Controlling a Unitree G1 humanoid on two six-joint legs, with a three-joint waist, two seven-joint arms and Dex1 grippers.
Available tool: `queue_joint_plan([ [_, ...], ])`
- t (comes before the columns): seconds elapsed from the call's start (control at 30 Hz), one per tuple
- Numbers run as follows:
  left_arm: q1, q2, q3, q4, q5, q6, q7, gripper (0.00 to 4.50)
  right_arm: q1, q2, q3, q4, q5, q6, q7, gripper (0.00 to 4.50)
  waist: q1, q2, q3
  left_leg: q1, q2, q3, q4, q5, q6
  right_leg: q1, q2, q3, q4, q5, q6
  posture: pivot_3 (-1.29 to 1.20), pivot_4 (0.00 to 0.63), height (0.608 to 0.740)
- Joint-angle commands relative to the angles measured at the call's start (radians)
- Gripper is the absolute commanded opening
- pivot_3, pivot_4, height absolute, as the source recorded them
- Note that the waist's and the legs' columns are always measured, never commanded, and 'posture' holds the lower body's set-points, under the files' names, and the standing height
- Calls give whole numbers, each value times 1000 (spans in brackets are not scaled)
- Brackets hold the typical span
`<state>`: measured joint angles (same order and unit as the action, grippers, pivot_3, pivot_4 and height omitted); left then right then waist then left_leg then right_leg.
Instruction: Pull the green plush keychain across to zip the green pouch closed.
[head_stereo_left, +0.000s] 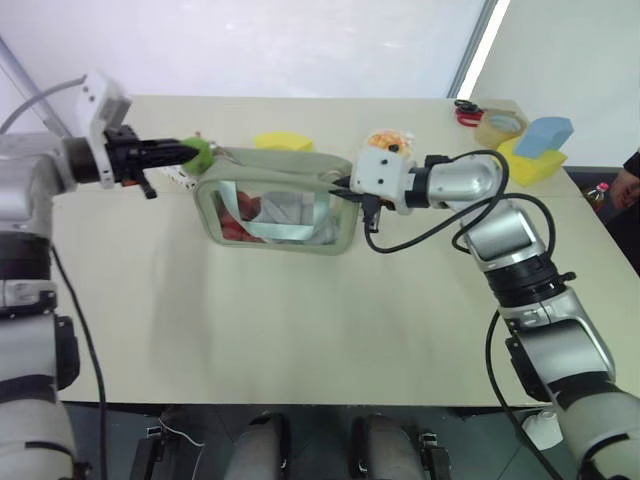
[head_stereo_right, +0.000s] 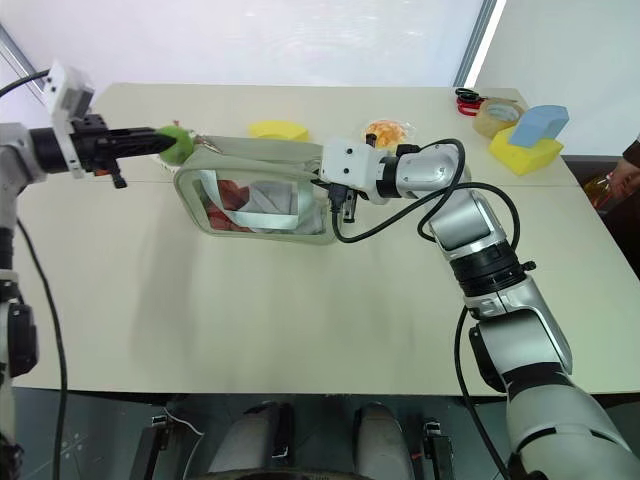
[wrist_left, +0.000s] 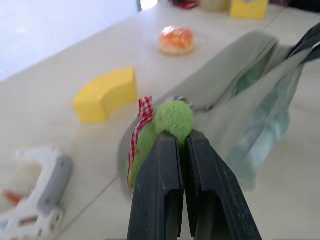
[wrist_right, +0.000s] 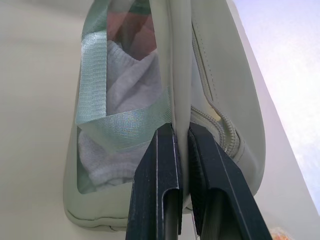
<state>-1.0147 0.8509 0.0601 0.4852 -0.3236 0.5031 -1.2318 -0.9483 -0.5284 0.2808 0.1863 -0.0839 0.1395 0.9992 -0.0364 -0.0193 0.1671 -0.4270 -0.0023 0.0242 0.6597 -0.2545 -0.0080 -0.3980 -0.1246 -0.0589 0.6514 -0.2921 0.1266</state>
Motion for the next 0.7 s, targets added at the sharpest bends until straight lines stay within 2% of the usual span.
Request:
queue_joint_plan([
  [0.03,-14,-23,-26,-139,-17,7,-16,32,-23,4,-1,2,-12,-10,-9,0,-2,0,0,0,0,0,0,0,0,0,0,0,0,0,0,0,150,740],
  [0.13,22,-45,-66,-203,13,-25,-10,32,-19,6,3,-2,-15,-9,-11,0,-4,0,0,0,0,0,0,0,0,0,0,0,0,0,0,0,150,740],
  [0.33,20,-89,-86,-181,70,-103,51,32,-8,2,2,-19,-20,0,-12,0,-3,0,0,0,0,0,0,0,0,0,0,0,0,0,0,0,150,740],
  [0.43,9,-91,-87,-148,92,-146,58,1021,-8,-1,1,-21,-21,3,-13,0,-2,0,0,0,0,0,0,0,0,0,0,0,0,0,0,0,150,740],
  [0.5,11,-85,-92,-146,99,-157,49,1951,-6,-2,1,-24,-21,5,-13,0,-2,0,0,0,0,0,0,0,0,0,0,0,0,0,0,0,150,740],
  [0.6,12,-69,-93,-155,102,-141,33,3644,-4,-4,1,-26,-21,7,-13,0,-2,0,0,0,0,0,0,0,0,0,0,0,0,0,0,0,150,740],
  [0.63,16,-50,-93,-160,99,-138,8,4033,-6,-3,1,-24,-22,7,-13,0,-3,0,0,0,0,0,0,0,0,0,0,0,0,0,0,0,150,740],
  [0.7,20,-23,-91,-164,93,-133,-21,4033,-8,-3,2,-20,-22,5,-13,0,-5,0,0,0,0,0,0,0,0,0,0,0,0,0,0,0,150,740],
])
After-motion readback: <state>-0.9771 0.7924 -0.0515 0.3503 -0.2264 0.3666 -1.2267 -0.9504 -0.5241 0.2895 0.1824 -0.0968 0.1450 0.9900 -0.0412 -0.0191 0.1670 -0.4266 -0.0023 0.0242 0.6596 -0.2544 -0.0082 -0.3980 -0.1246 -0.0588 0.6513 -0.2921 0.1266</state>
